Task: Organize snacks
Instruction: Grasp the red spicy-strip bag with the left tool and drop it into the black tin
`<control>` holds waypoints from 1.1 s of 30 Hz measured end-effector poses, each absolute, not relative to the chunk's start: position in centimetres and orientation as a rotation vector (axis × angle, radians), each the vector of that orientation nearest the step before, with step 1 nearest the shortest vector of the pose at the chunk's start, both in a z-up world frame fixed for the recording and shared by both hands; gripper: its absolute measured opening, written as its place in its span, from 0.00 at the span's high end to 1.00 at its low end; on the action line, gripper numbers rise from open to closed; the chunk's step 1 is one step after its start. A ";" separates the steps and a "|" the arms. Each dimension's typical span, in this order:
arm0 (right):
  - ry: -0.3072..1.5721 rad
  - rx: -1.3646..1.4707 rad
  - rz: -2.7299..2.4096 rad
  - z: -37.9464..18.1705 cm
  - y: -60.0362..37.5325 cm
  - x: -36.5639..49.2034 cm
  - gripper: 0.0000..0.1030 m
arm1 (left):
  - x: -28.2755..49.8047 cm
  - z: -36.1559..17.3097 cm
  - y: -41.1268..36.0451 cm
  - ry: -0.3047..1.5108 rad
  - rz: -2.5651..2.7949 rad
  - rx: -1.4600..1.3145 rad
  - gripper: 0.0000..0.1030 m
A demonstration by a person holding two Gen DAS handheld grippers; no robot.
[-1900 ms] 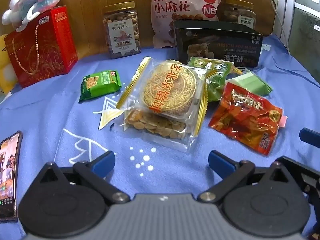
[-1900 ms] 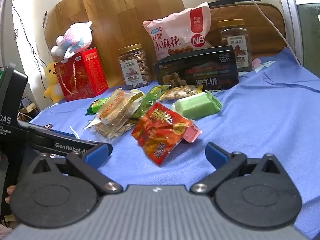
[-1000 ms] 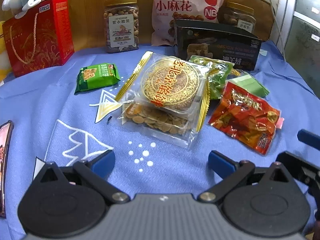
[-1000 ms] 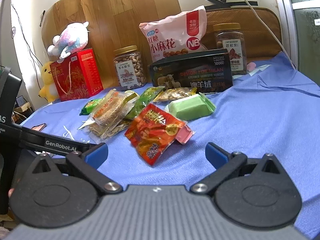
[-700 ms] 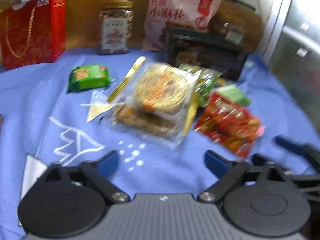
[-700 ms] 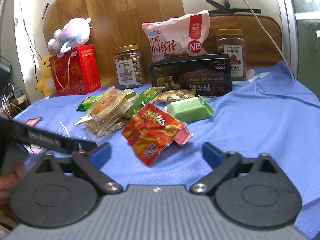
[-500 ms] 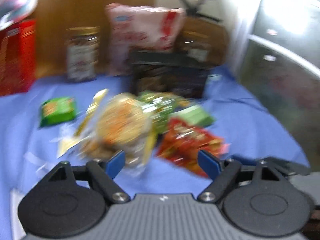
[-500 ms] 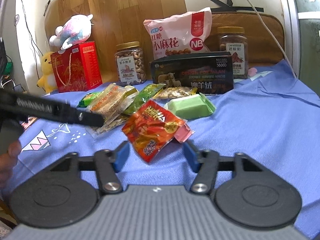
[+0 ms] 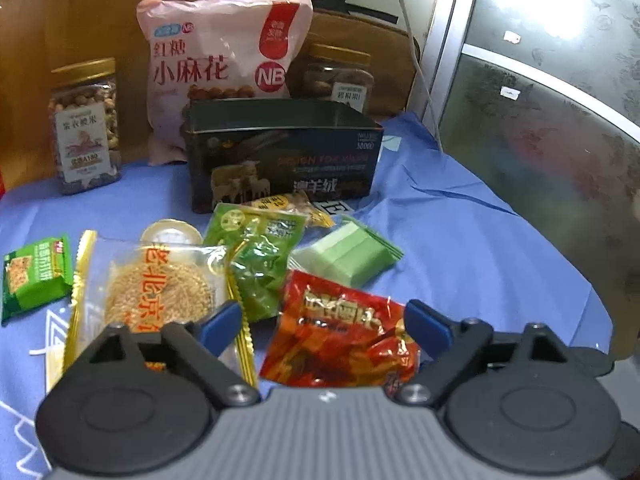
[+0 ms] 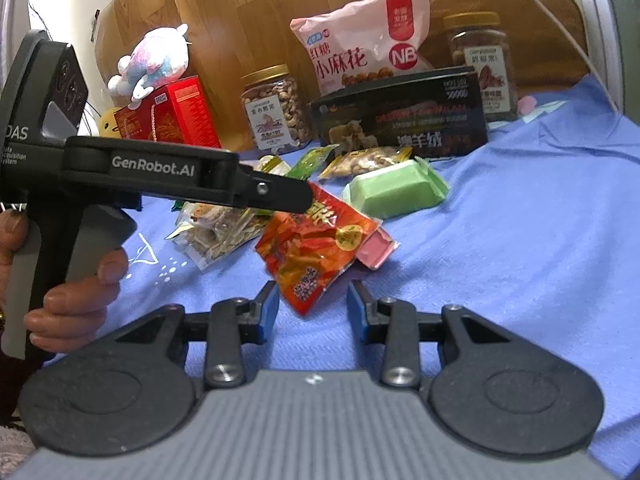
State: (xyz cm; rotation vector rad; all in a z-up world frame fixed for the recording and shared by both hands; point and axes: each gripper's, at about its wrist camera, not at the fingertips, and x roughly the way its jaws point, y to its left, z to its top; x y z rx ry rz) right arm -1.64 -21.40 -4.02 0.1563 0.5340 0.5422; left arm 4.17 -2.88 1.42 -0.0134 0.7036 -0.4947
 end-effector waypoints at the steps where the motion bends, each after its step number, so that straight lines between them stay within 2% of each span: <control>1: 0.536 0.161 0.547 -4.0 -21.4 -1.5 0.60 | 4.1 1.4 -3.0 0.703 -0.492 -0.008 0.12; 2: 0.539 0.162 0.551 -4.0 -21.4 -1.4 0.59 | 4.1 1.4 -3.2 0.705 -0.499 -0.009 0.14; 3: 0.539 0.161 0.553 -4.0 -21.4 -1.4 0.59 | 4.0 1.5 -3.4 0.712 -0.512 -0.015 0.21; 4: 0.539 0.160 0.554 -4.0 -21.4 -1.4 0.59 | 3.9 1.6 -3.6 0.723 -0.528 -0.019 0.24; 6: 0.538 0.159 0.557 -3.9 -21.4 -1.3 0.59 | 3.4 1.7 -4.4 0.709 -0.531 0.010 0.22; 8: 0.537 0.156 0.560 -3.9 -21.4 -1.3 0.61 | 3.3 1.5 -5.1 0.693 -0.502 0.060 0.14; 9: 0.537 0.151 0.563 -3.8 -21.4 -1.2 0.65 | 3.4 1.3 -5.1 0.696 -0.479 0.067 0.07; 10: 0.538 0.144 0.566 -3.8 -21.4 -1.2 0.70 | 3.7 1.2 -4.9 0.704 -0.461 0.059 0.07; 11: 0.543 0.137 0.570 -3.8 -21.3 -1.1 0.82 | 4.2 1.0 -4.6 0.722 -0.447 0.039 0.07; 12: 0.546 0.139 0.571 -3.8 -21.4 -1.0 0.84 | 4.6 0.8 -4.2 0.741 -0.442 0.016 0.07; 14: 0.537 0.144 0.564 -3.7 -21.7 -1.0 0.87 | 5.3 0.3 -3.4 0.786 -0.460 -0.038 0.13; 16: 0.520 0.139 0.546 -3.4 -22.1 -1.0 0.87 | 5.2 0.2 -3.3 0.797 -0.497 -0.062 0.27; 18: 0.510 0.147 0.526 -3.2 -22.7 -1.0 0.87 | 4.6 0.6 -3.7 0.786 -0.520 -0.052 0.31; 26: 0.531 0.185 0.555 -3.1 -24.1 -0.7 0.84 | 4.0 0.2 -3.2 0.801 -0.552 -0.095 0.31; 29: 0.542 0.172 0.559 -3.4 -23.6 -0.7 0.84 | 4.4 0.0 -2.9 0.824 -0.538 -0.126 0.37; 31: 0.537 0.153 0.560 -3.3 -23.5 -0.8 0.85 | 4.1 0.5 -2.9 0.812 -0.538 -0.117 0.49; 33: 0.514 0.150 0.576 -2.9 -23.8 -1.0 0.87 | 3.8 1.2 -2.8 0.801 -0.540 -0.115 0.49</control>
